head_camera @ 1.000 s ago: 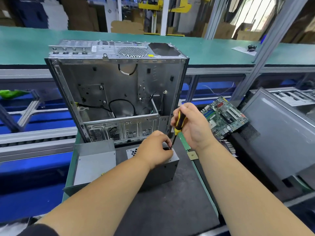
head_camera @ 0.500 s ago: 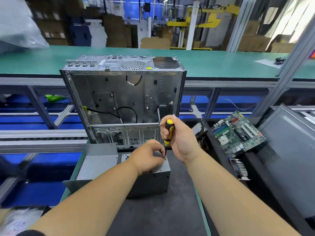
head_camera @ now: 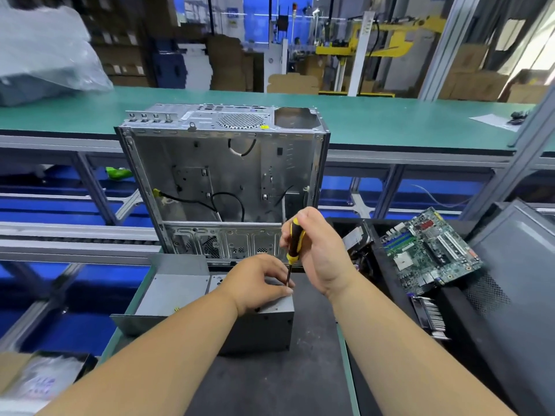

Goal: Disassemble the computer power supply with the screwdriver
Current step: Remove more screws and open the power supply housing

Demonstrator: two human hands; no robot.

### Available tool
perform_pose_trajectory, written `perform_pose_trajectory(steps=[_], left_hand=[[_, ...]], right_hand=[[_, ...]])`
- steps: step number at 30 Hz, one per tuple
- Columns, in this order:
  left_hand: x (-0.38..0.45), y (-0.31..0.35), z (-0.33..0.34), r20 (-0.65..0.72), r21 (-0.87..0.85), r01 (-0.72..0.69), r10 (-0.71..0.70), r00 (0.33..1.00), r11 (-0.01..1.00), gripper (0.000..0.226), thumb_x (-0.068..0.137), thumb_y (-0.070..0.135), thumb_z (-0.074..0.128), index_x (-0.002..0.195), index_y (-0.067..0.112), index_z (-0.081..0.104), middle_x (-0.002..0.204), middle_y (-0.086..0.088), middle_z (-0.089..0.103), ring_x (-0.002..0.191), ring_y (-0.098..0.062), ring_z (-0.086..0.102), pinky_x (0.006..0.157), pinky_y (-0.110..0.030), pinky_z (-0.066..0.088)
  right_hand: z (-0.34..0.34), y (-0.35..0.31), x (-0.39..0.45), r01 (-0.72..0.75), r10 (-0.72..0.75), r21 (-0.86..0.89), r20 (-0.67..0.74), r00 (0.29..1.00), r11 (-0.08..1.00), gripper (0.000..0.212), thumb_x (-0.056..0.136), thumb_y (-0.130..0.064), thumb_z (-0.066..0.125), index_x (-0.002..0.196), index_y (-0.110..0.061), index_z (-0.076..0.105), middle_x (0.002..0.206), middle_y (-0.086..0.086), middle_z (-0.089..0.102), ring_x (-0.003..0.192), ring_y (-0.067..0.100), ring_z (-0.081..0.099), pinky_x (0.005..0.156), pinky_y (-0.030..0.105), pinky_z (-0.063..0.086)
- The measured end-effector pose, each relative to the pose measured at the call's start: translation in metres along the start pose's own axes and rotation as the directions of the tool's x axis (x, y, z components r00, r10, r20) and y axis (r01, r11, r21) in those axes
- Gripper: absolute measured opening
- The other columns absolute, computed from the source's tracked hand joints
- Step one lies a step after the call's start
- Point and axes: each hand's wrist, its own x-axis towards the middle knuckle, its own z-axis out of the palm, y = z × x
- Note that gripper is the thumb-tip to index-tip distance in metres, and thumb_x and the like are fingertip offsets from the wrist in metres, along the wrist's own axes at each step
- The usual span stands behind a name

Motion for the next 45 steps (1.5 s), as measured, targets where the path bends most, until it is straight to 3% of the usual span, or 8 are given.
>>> perform_pose_trajectory(steps=[5, 9, 12, 18, 24, 29, 38, 45], left_hand=[[0.001, 0.001, 0.001, -0.009, -0.054, 0.051, -0.051, 0.999, 0.997, 0.013, 0.068, 0.02, 0.089, 0.067, 0.026, 0.077, 0.095, 0.012, 0.069, 0.091, -0.006, 0.07, 0.093, -0.036, 0.054], [0.001, 0.0, 0.0, -0.011, -0.065, 0.046, -0.047, 0.999, 0.997, 0.014, 0.067, 0.019, 0.089, 0.066, 0.024, 0.076, 0.091, 0.013, 0.07, 0.087, -0.004, 0.07, 0.091, -0.033, 0.054], [0.002, 0.0, -0.001, -0.009, -0.068, 0.052, -0.053, 0.999, 0.996, 0.014, 0.068, 0.017, 0.089, 0.069, 0.019, 0.076, 0.091, 0.012, 0.07, 0.086, -0.002, 0.069, 0.091, -0.031, 0.054], [0.002, 0.0, -0.004, -0.002, -0.01, 0.024, -0.024, 1.0, 1.0, 0.014, 0.068, 0.022, 0.088, 0.068, 0.025, 0.074, 0.089, 0.016, 0.069, 0.088, -0.001, 0.067, 0.091, -0.032, 0.053], [0.002, -0.002, -0.003, -0.001, 0.037, 0.022, -0.022, 1.0, 0.999, 0.012, 0.068, 0.027, 0.087, 0.071, 0.028, 0.075, 0.092, 0.018, 0.067, 0.093, 0.001, 0.064, 0.094, -0.032, 0.051], [0.002, -0.001, -0.004, -0.006, 0.064, 0.03, -0.03, 1.0, 0.998, 0.015, 0.068, 0.03, 0.087, 0.068, 0.031, 0.071, 0.091, 0.024, 0.065, 0.091, 0.004, 0.062, 0.091, -0.029, 0.052], [0.002, 0.001, -0.006, 0.026, 0.052, -0.017, 0.016, 1.0, 0.998, 0.016, 0.071, 0.024, 0.085, 0.068, 0.026, 0.07, 0.088, 0.013, 0.067, 0.092, -0.004, 0.063, 0.092, -0.033, 0.05], [0.003, 0.0, -0.005, 0.021, 0.062, -0.02, 0.019, 1.0, 0.998, 0.019, 0.07, 0.026, 0.086, 0.065, 0.03, 0.068, 0.088, 0.014, 0.066, 0.091, -0.003, 0.063, 0.092, -0.033, 0.05]], right_hand=[[-0.002, -0.005, 0.002, -0.019, 0.019, -0.074, 0.004, 1.0, 0.997, 0.03, 0.1, -0.02, 0.04, 0.08, -0.012, 0.062, 0.07, 0.007, 0.059, 0.067, 0.02, 0.056, 0.08, 0.041, 0.047], [0.007, -0.002, 0.0, -0.045, 0.043, -0.04, -0.051, 0.998, 0.998, 0.035, 0.1, -0.018, 0.036, 0.072, -0.013, 0.057, 0.057, 0.002, 0.045, 0.056, 0.014, 0.039, 0.061, 0.03, 0.035], [0.01, -0.001, -0.001, -0.063, 0.064, 0.021, -0.021, 0.998, 0.998, 0.038, 0.101, -0.038, 0.04, 0.077, -0.013, 0.055, 0.058, -0.001, 0.043, 0.055, 0.012, 0.035, 0.057, 0.025, 0.031], [0.008, -0.001, 0.0, -0.029, 0.028, -0.068, -0.018, 0.999, 0.997, 0.02, 0.093, -0.034, 0.052, 0.077, -0.021, 0.051, 0.076, 0.001, 0.057, 0.062, 0.015, 0.049, 0.059, 0.026, 0.04], [0.003, -0.008, 0.005, -0.098, 0.087, -0.07, -0.141, 0.986, 0.993, 0.04, 0.104, -0.03, 0.044, 0.073, -0.02, 0.068, 0.072, 0.001, 0.063, 0.065, 0.014, 0.059, 0.074, 0.035, 0.05], [0.015, -0.007, 0.009, -0.165, 0.168, 0.03, -0.179, 0.969, 0.986, 0.057, 0.107, -0.039, 0.034, 0.062, -0.017, 0.06, 0.056, -0.001, 0.049, 0.053, 0.012, 0.041, 0.058, 0.025, 0.038], [0.015, -0.006, 0.005, -0.102, 0.09, -0.089, -0.136, 0.987, 0.991, 0.021, 0.102, -0.02, 0.048, 0.082, -0.016, 0.043, 0.066, -0.003, 0.051, 0.058, 0.013, 0.044, 0.061, 0.028, 0.036], [0.008, -0.005, 0.007, -0.092, 0.088, -0.046, -0.082, 0.993, 0.995, 0.031, 0.101, -0.019, 0.047, 0.082, -0.014, 0.071, 0.077, 0.002, 0.061, 0.07, 0.016, 0.058, 0.078, 0.037, 0.048]])
